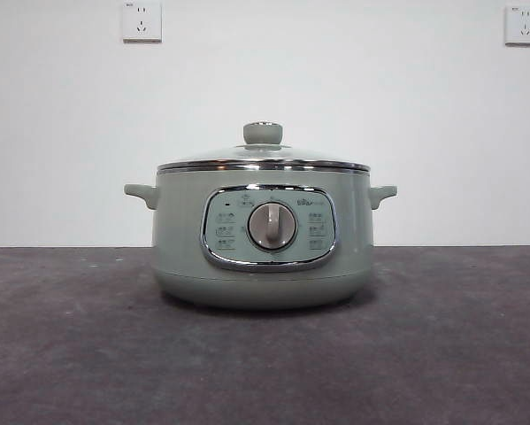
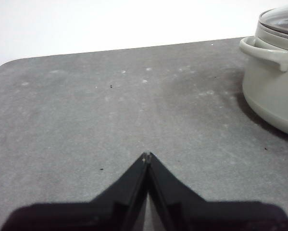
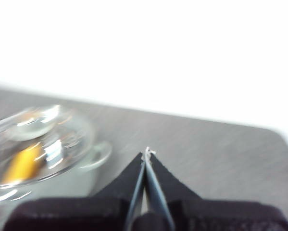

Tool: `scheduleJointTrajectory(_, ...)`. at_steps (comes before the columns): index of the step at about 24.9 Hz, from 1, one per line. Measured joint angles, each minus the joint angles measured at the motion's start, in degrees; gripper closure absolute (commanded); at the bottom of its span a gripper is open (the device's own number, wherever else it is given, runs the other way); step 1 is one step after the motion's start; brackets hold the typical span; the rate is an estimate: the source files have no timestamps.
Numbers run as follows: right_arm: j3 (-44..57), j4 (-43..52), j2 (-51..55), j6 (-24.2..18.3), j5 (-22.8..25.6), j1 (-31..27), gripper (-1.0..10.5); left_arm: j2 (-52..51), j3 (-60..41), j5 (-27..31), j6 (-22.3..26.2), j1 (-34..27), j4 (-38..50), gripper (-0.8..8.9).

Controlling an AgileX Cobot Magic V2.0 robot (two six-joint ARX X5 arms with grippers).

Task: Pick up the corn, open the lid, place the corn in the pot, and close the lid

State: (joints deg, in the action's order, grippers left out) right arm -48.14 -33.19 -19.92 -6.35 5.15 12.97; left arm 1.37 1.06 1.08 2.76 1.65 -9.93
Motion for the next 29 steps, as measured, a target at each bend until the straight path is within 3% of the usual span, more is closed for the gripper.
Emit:
scheduleJointTrajectory(3, 16.9, 9.0, 9.2, -0.8, -4.5, -6.9, 9.5, 0.0, 0.0, 0.0, 0.0, 0.0, 0.0, 8.17)
scheduleJointTrajectory(6, 25.4, 11.6, 13.7, -1.0, -5.0, -10.3, 9.5, 0.0, 0.0, 0.0, 0.0, 0.0, 0.0, 8.17)
scheduleJointTrajectory(15, 45.2, 31.9, 16.0, 0.6, -8.4, -12.6, 9.5, 0.0, 0.0, 0.0, 0.0, 0.0, 0.1, 8.17)
scheduleJointTrajectory(23, 47.2, 23.6, 19.2, 0.5, -6.8, -14.3, 9.5, 0.0, 0.0, 0.0, 0.0, 0.0, 0.1, 8.17)
scheduleJointTrajectory(29, 47.1, 23.0, 19.3, 1.0, -6.6, -15.6, 9.5, 0.2, 0.0, 0.0, 0.0, 0.0, 0.2, 8.17)
